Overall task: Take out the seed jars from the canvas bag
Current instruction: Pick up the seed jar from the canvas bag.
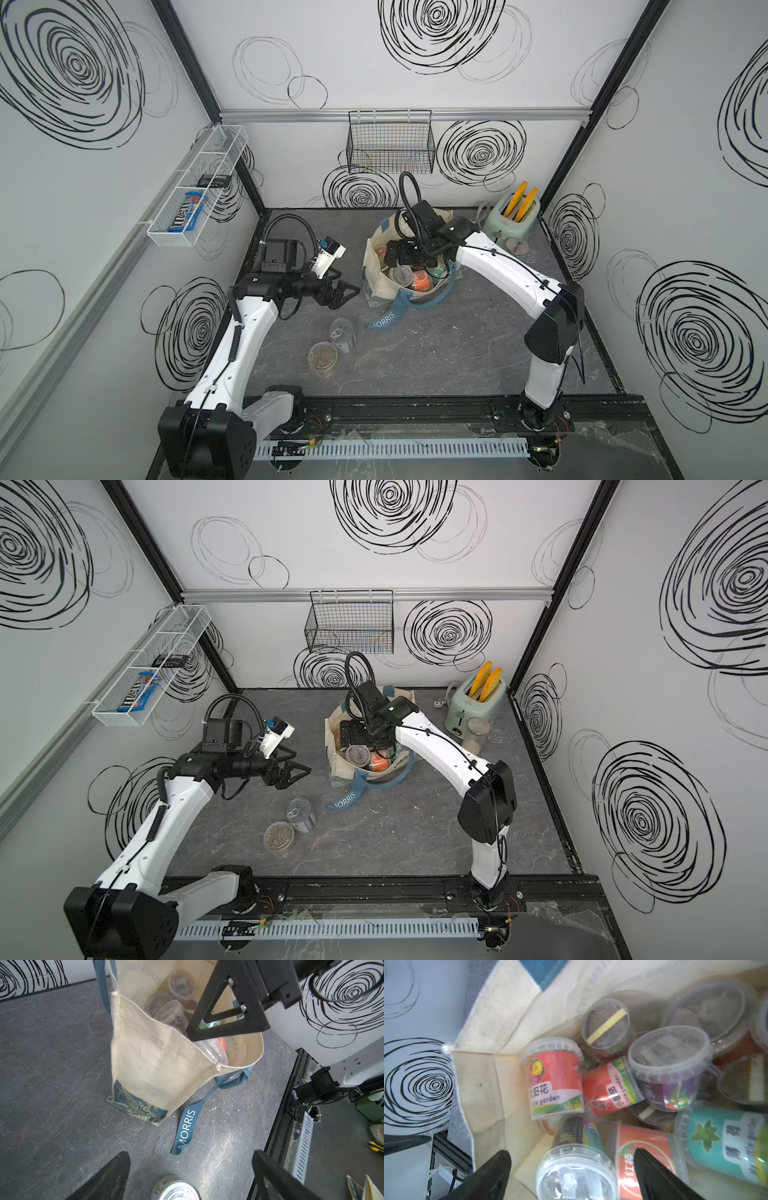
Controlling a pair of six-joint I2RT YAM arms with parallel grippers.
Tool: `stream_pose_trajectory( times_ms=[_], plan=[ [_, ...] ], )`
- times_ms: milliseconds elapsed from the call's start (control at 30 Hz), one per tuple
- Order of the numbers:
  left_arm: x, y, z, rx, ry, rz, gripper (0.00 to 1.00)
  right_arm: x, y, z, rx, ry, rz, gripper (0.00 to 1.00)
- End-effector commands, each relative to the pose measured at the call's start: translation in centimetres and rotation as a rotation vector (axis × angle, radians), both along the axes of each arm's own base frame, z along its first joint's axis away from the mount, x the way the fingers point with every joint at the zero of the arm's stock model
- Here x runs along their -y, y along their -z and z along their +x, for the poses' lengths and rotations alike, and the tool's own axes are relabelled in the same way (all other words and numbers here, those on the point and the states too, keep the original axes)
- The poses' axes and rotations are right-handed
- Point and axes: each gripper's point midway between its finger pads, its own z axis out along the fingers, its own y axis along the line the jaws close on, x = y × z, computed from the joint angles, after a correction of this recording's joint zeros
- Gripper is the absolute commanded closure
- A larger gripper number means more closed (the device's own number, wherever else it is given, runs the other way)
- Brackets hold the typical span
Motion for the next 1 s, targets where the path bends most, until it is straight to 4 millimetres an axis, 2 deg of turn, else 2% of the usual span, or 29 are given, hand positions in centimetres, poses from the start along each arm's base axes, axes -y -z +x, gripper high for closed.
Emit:
stream_pose_trajectory(
  times_ms=[0, 133, 233, 533, 833, 967],
  plan=[
    [0.5, -1.1, 0.2, 0.035, 0.02, -0.026, 0.04, -0.8, 0.0, 1.0, 0.046, -0.108, -0.012, 0.03],
    [0.5, -1.4, 0.3, 0.039, 0.017, -0.027, 0.04, -0.6, 0.8, 3.0, 0.074, -0.138, -0.022, 0.04],
    [0.4, -1.2, 0.3, 0.034, 0.014, -0.024, 0.04, -1.2, 1.1, 3.4, 0.099, -0.189, -0.018, 0.07],
    [-0.1, -0.9, 0.5, 0.026, -0.011, -0.029, 0.04, -3.8, 2.2, 1.7, 0.041, -0.289, 0.037, 0.11],
    [-0.3, -0.9, 0.5, 0.028, -0.021, -0.028, 0.04, -4.3, 4.3, 1.6, -0.04, -0.291, 0.034, 0.12],
    [-0.3, -0.9, 0.5, 0.028, -0.022, -0.028, 0.04, -4.4, 4.8, 1.6, -0.053, -0.287, 0.026, 0.15]
  ],
)
